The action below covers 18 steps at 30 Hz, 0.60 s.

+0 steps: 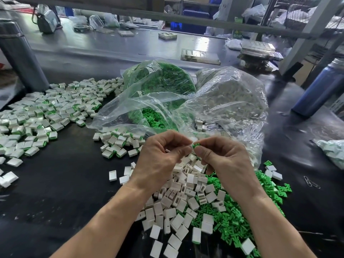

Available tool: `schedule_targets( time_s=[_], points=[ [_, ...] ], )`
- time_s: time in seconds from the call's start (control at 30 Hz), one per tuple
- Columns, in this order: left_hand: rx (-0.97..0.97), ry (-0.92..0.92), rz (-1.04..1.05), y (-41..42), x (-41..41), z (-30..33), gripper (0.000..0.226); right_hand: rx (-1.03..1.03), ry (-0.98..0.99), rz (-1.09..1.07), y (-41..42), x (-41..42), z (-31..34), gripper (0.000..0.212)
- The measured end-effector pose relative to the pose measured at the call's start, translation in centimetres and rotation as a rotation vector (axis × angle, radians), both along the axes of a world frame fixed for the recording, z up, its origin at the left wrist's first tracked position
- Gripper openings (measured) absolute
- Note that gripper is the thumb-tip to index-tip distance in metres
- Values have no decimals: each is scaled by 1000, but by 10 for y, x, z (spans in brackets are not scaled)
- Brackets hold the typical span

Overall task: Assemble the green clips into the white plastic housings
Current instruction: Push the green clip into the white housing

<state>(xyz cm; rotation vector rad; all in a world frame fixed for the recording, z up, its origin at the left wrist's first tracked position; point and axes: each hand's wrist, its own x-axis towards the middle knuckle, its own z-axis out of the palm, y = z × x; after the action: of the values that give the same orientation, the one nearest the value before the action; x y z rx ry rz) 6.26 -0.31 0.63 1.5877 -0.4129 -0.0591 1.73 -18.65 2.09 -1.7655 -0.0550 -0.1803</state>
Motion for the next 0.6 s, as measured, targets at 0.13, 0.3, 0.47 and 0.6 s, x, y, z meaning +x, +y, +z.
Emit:
schedule_targets(
  time_s=[0.13,0.3,0.47,0.6],
  points=[
    [-18,-12,22,0,-1,0,11,-47,-20,-35,2,-1,-1,5],
    [45,-70,12,-2,-1,-1,26,51,3,-72,4,0,1,8],
    [104,-176,71,-2,-2,-4,25,86,47,-64,6,-1,2,14],
    [139,-215,71,0,0,-5,23,106,81,-33,5,-2,5,22]
  ],
)
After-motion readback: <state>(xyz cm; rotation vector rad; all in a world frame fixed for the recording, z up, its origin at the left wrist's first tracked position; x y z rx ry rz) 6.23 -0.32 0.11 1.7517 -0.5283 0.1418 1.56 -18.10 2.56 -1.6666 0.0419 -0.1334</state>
